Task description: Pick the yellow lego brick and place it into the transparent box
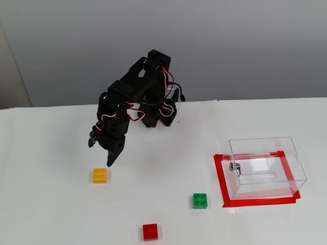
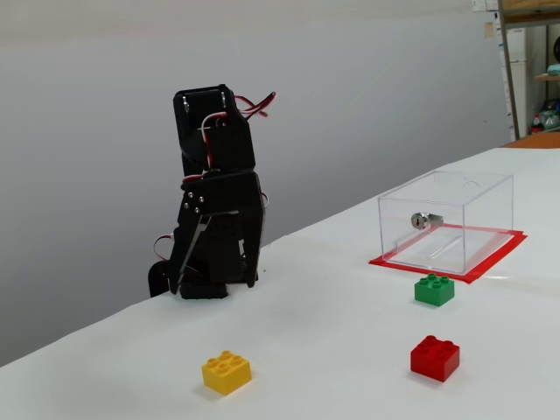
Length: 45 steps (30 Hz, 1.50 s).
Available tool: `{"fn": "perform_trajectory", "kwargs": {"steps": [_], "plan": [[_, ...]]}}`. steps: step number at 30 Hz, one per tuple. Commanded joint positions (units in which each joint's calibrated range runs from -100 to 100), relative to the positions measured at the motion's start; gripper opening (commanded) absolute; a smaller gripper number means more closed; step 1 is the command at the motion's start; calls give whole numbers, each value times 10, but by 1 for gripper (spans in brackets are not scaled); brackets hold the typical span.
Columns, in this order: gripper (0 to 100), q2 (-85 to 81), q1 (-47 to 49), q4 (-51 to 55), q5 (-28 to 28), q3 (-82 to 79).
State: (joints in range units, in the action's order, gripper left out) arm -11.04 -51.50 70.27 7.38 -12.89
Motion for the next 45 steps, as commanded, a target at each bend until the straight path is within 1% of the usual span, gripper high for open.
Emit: {"fn": "perform_trajectory", "kwargs": {"steps": [1, 7, 10, 15, 19, 25, 29, 37, 45], "plan": [[36, 12, 5, 8, 29, 27], [36, 22, 3, 0, 100, 31], [36, 23, -5, -25, 134, 28], [36, 42, -18, -60, 170, 33], [36, 74, -29, -63, 177, 53], [36, 147, -36, -55, 177, 152], [36, 185, -44, -55, 177, 189], [36, 223, -65, -55, 177, 195], [36, 252, -62, -61, 178, 195]]}}
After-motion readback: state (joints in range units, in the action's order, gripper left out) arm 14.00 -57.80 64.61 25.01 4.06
